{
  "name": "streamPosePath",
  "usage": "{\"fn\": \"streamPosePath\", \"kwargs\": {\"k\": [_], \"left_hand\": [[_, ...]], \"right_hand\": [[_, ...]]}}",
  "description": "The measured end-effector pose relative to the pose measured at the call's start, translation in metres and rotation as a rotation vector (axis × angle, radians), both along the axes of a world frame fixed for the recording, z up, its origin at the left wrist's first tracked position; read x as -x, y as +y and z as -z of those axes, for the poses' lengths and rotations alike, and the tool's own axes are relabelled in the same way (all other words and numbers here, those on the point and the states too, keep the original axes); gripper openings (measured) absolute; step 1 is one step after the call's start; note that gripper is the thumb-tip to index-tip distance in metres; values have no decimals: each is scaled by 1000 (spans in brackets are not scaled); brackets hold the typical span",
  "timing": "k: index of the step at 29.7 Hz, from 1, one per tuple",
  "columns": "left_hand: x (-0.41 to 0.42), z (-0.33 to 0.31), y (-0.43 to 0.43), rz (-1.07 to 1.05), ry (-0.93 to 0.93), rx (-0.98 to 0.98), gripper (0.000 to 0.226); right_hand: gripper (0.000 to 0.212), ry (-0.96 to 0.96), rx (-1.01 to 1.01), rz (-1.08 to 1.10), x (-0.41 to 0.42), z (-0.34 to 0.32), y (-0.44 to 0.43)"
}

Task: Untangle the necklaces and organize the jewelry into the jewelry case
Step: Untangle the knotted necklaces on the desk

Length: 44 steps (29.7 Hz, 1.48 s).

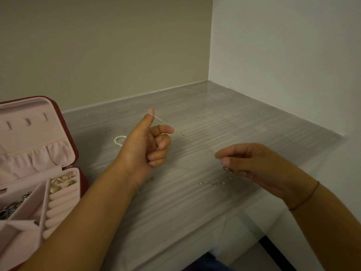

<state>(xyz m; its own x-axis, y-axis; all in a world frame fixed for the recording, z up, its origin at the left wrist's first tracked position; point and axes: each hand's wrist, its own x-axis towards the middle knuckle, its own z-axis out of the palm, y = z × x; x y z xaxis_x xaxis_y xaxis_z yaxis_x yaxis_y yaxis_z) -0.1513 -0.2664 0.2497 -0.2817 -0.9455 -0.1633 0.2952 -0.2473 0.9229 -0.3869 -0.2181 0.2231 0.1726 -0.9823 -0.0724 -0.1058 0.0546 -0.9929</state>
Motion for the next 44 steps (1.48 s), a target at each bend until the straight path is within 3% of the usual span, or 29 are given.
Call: {"fn": "streamPosePath", "kwargs": {"k": [5,17,23,28,33,36,44], "left_hand": [[-3,2,-4,-72,96,-24,64],[-3,5,-7,-140,-70,5,67],[-4,6,-6,-177,-208,-35,66],[-3,7,-5,-211,-290,-85,67],[-7,6,-6,-259,-311,-114,67],[-9,5,-7,-291,-299,-118,65],[-19,5,-12,-369,-232,-156,62]], "right_hand": [[19,233,33,-62,6,1,0],[6,208,35,-136,6,-1,0],[13,-78,9,-21,7,-3,-2],[8,-431,11,91,11,-7,-9],[13,-449,-44,51,19,-9,-9],[31,-569,-101,26,28,-8,-8],[21,-871,-91,183,66,-17,-3]]}}
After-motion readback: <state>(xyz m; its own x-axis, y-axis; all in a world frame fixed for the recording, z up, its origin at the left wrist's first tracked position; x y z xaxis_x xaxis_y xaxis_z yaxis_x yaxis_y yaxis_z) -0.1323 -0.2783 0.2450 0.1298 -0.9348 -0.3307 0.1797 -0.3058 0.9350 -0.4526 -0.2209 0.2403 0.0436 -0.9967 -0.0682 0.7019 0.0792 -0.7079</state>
